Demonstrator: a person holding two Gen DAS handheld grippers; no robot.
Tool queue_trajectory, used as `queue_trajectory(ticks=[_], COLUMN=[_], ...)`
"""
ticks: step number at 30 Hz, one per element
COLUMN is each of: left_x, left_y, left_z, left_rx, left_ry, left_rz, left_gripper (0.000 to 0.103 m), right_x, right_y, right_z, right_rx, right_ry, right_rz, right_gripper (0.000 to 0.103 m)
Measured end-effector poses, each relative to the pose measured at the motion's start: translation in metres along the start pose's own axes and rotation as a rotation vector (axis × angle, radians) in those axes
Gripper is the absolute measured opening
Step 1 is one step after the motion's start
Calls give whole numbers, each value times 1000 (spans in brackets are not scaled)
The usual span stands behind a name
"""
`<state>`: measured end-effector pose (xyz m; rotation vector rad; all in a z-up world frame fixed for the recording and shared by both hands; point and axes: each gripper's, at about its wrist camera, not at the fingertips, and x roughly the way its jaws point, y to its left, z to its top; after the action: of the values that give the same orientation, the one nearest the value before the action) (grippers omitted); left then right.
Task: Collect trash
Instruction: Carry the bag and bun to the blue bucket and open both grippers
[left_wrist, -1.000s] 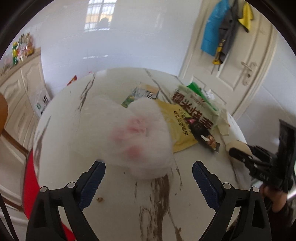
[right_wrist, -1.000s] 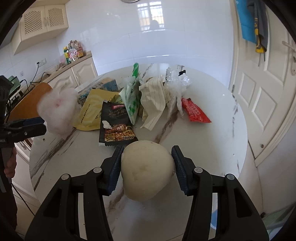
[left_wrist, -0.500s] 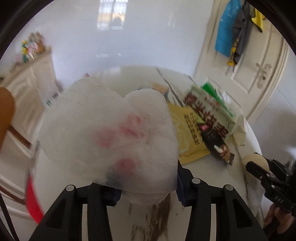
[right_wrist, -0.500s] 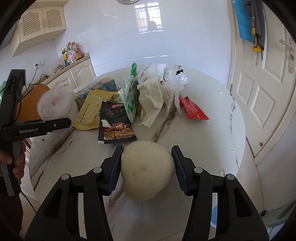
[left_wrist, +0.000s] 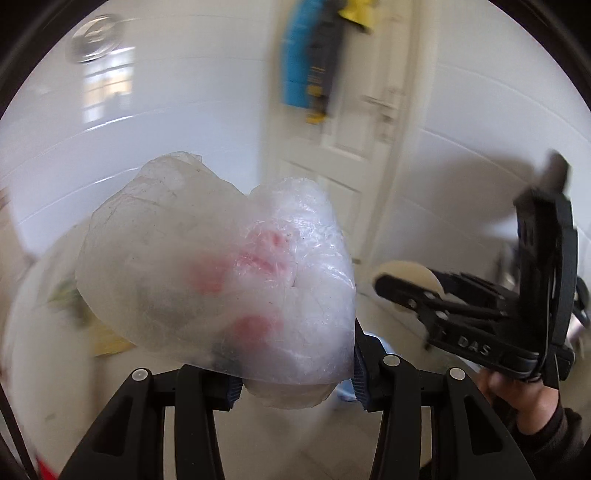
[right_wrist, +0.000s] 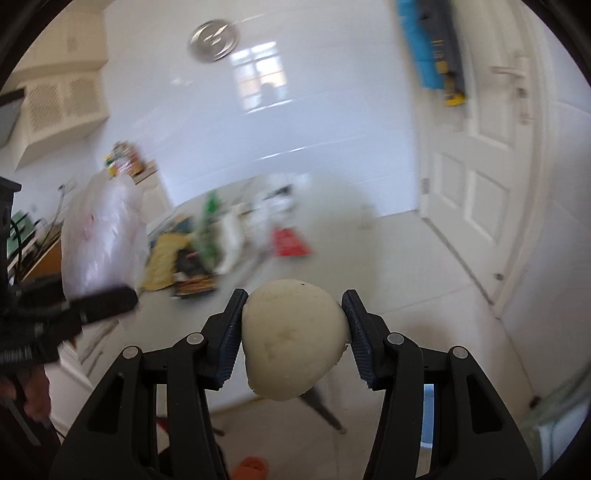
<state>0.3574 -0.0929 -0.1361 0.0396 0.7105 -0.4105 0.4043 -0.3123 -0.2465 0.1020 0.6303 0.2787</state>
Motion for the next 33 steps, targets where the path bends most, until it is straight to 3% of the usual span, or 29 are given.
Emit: queue_trajectory(ticks=[5, 9, 15, 19, 25, 28, 33], left_x=[85, 158, 262, 333, 390, 408, 387], left_y=[-72, -111, -133, -142, -140, -143, -153], left_z=[8, 5, -10, -12, -7, -4, -1], left_rx=[88, 158, 177, 216, 238, 234, 217], left_ry=[117, 202, 350, 420, 437, 440, 427], left_rz=[-120, -121, -179, -146, -81, -53, -37], left_gripper=[43, 43, 43, 47, 72, 73, 73], right_x=[-21, -8, 39, 73, 102, 111, 110], right_y=[-81, -136, -204, -241, -267, -273, -276], right_z=[-17, -35, -58, -71, -89, -92, -87], right_rx=[119, 201, 328, 376, 406, 424, 437], right_ry=[19, 68, 138, 181, 218, 222, 213], right_rz=[-160, -227, -240, -237, -226, -222, -217], right_gripper=[50, 50, 50, 50, 50, 52, 57])
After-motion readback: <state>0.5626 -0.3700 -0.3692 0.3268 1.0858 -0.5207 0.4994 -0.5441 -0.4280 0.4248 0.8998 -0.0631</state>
